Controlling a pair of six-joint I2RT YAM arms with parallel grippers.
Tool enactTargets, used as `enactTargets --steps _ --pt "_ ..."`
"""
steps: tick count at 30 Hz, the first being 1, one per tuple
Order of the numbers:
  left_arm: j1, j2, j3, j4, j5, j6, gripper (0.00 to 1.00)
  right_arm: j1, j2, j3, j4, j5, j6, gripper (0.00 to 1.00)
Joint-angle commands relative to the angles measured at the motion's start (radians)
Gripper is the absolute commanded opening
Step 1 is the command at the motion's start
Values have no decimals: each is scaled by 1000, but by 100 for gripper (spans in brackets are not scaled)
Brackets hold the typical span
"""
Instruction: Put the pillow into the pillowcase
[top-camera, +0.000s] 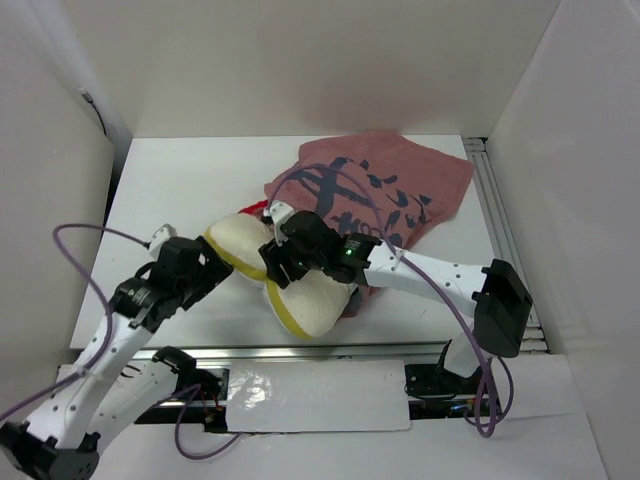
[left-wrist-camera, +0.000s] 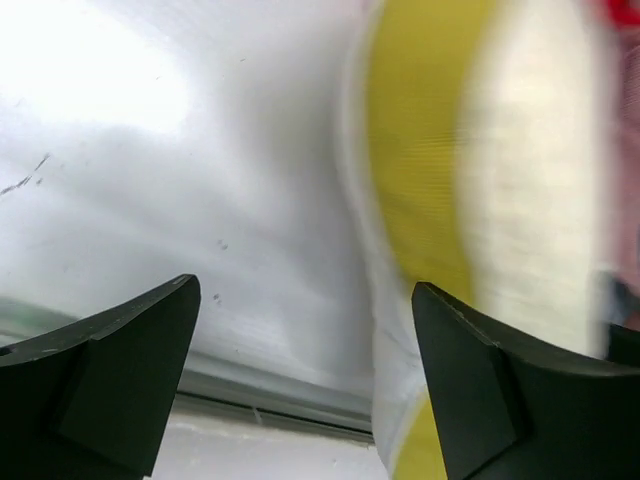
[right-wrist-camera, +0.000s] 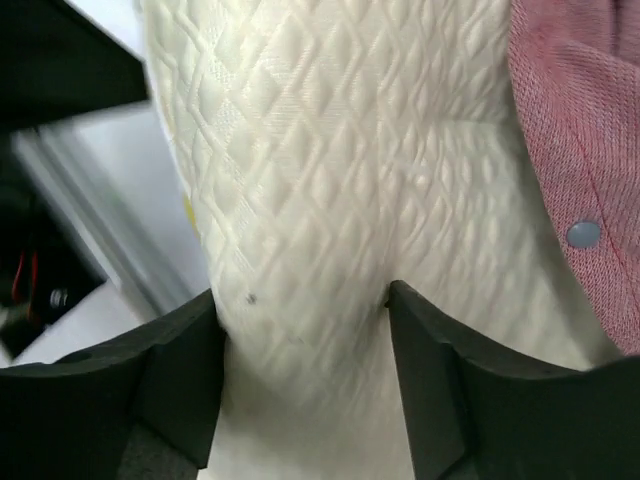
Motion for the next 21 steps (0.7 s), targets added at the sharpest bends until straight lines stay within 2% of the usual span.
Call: enactTargets --steps 1,2,6,7,11,13,14,15,18,21 --pt "2 -99 10 -180 -49 -85 100 -5 2 -21 26 -182 -80 71" --pt "2 -146 -2 -190 -33 -65 100 -15 2 -21 26 -223 -89 77" --pt "2 -211 -54 -109 42 43 100 -15 -40 -41 12 -291 -112 82" --pt "2 -211 -63 -57 109 82 100 -26 -76 -41 12 -291 -112 83" --pt "2 -107 -53 89 223 214 100 -57 -201 -119 12 -279 -51 89" --pt "-28 -61 -34 134 244 274 100 -94 -254 -169 12 -209 3 91" --pt "-76 12 10 164 244 316 100 -127 -318 -197 -10 -140 90 93" --pt "-76 13 10 178 244 317 100 -146 -318 -197 -27 -95 91 93" --pt "-180 104 100 188 192 357 100 -218 -356 -240 -147 37 225 94" --pt "-262 184 162 188 149 389 99 -342 -366 -298 -257 63 317 93"
